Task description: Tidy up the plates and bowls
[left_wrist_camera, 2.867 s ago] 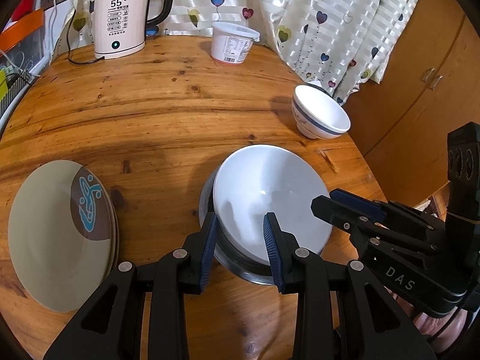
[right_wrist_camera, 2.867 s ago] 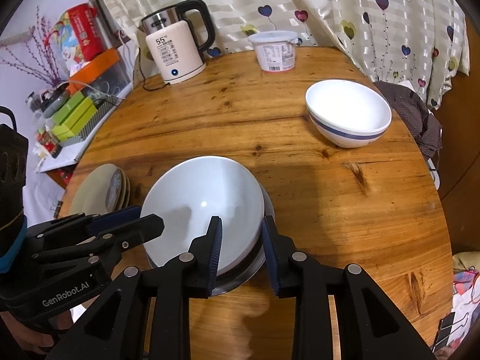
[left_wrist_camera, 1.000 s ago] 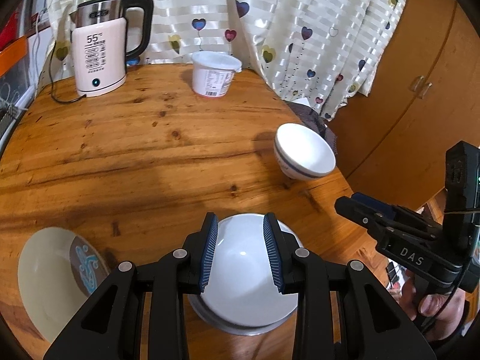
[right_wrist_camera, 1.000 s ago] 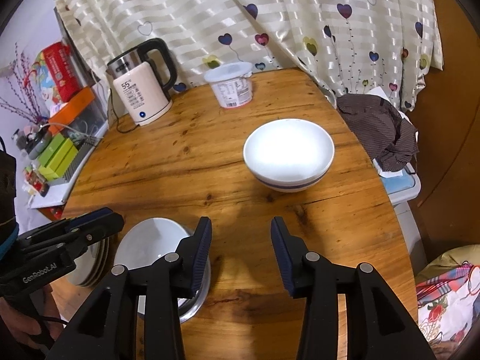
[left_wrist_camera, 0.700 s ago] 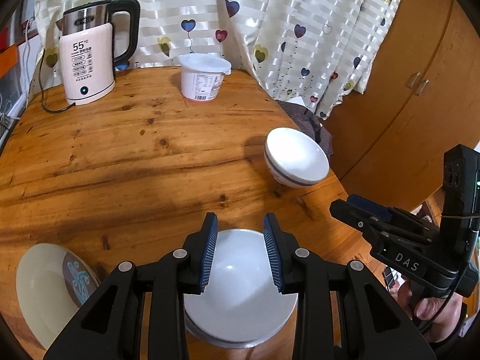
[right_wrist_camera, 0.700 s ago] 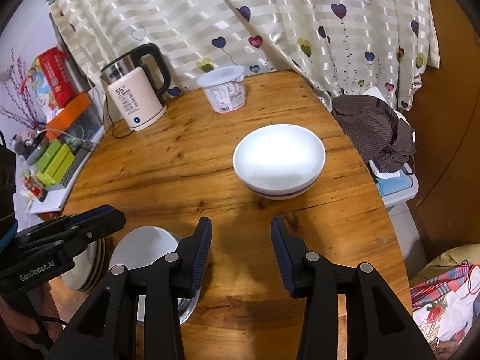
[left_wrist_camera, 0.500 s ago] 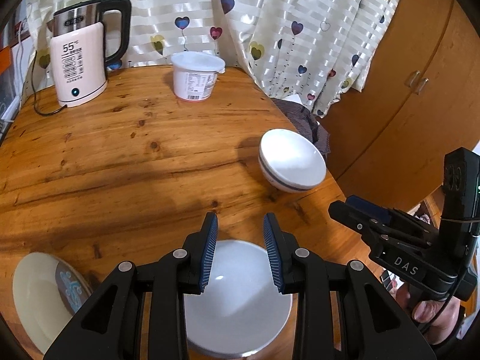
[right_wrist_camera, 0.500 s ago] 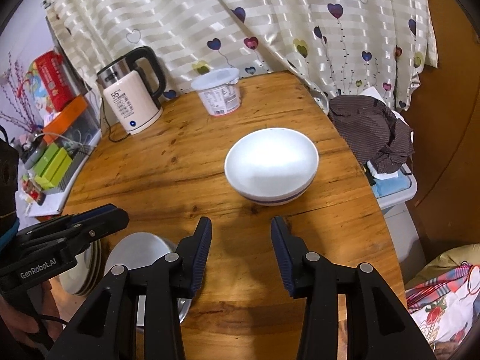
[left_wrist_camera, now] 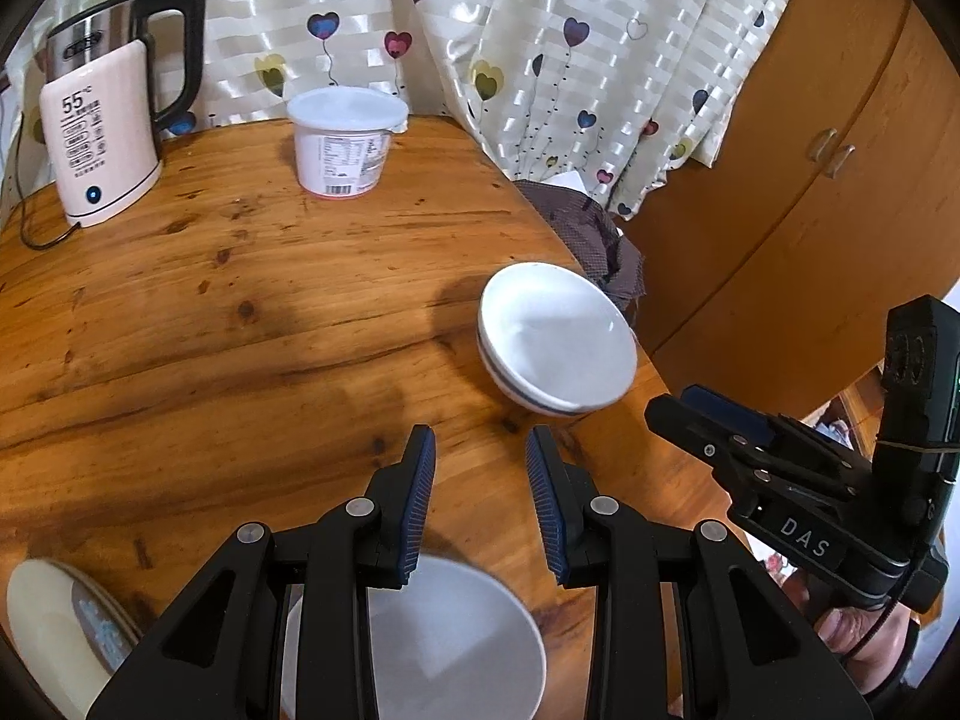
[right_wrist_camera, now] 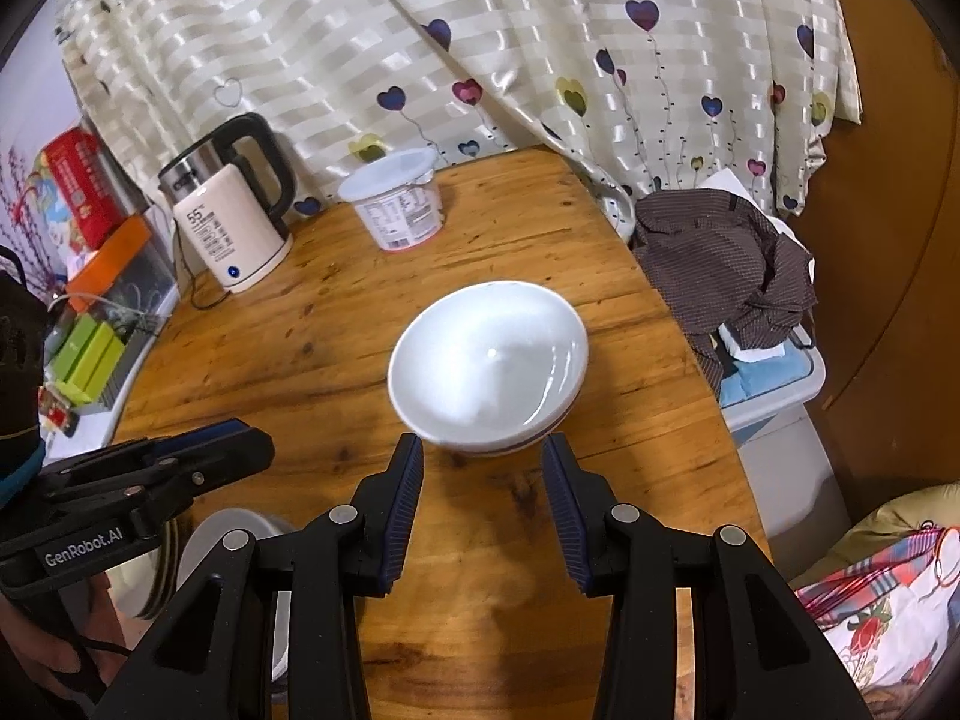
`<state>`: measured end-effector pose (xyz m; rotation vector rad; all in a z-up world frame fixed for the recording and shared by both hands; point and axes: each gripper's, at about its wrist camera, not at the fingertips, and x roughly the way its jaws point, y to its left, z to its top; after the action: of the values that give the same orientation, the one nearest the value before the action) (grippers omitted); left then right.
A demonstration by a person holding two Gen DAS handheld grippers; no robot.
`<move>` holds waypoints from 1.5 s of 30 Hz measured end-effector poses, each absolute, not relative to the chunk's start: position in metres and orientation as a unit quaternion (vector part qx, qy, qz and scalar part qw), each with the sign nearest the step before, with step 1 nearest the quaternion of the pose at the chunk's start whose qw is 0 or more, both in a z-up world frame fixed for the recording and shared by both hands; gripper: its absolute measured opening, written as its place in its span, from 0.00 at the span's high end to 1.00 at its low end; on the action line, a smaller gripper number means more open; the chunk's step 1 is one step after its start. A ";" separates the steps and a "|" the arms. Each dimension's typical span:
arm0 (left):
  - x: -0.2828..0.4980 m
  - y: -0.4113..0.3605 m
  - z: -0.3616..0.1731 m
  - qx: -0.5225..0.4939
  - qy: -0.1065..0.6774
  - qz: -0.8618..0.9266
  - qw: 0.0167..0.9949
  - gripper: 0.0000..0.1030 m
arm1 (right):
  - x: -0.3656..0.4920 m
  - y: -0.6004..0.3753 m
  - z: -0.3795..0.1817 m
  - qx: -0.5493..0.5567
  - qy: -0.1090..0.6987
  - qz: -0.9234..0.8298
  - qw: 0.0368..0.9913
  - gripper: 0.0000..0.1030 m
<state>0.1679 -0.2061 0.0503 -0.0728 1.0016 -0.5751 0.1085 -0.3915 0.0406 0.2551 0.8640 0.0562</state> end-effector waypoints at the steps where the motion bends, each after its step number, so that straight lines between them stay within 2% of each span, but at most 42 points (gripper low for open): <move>1: 0.170 -0.208 0.050 -0.034 0.475 -0.272 0.836 0.68 | 0.110 -0.393 0.040 0.124 0.418 0.027 0.900 0.61; 20: 0.219 -0.249 0.030 -0.039 0.511 -0.286 0.810 0.68 | 0.146 -0.420 0.023 0.143 0.429 0.007 0.892 0.61; 25: 0.227 -0.252 0.022 -0.040 0.521 -0.286 0.803 0.68 | 0.156 -0.425 0.015 0.148 0.435 0.005 0.888 0.71; 40: 0.237 -0.264 0.005 -0.036 0.535 -0.289 0.793 0.68 | 0.167 -0.429 0.001 0.155 0.447 0.005 0.881 0.82; 42: 0.238 -0.266 0.005 -0.032 0.535 -0.290 0.793 0.74 | 0.168 -0.430 0.001 0.156 0.447 0.006 0.881 0.84; 45: 0.237 -0.267 0.005 -0.027 0.534 -0.289 0.794 0.74 | 0.168 -0.430 0.001 0.154 0.447 0.005 0.881 0.84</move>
<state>0.2372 -0.2669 0.0052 -0.0590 1.1474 -0.6217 0.1677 -0.4300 0.0008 0.3216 0.9308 0.0103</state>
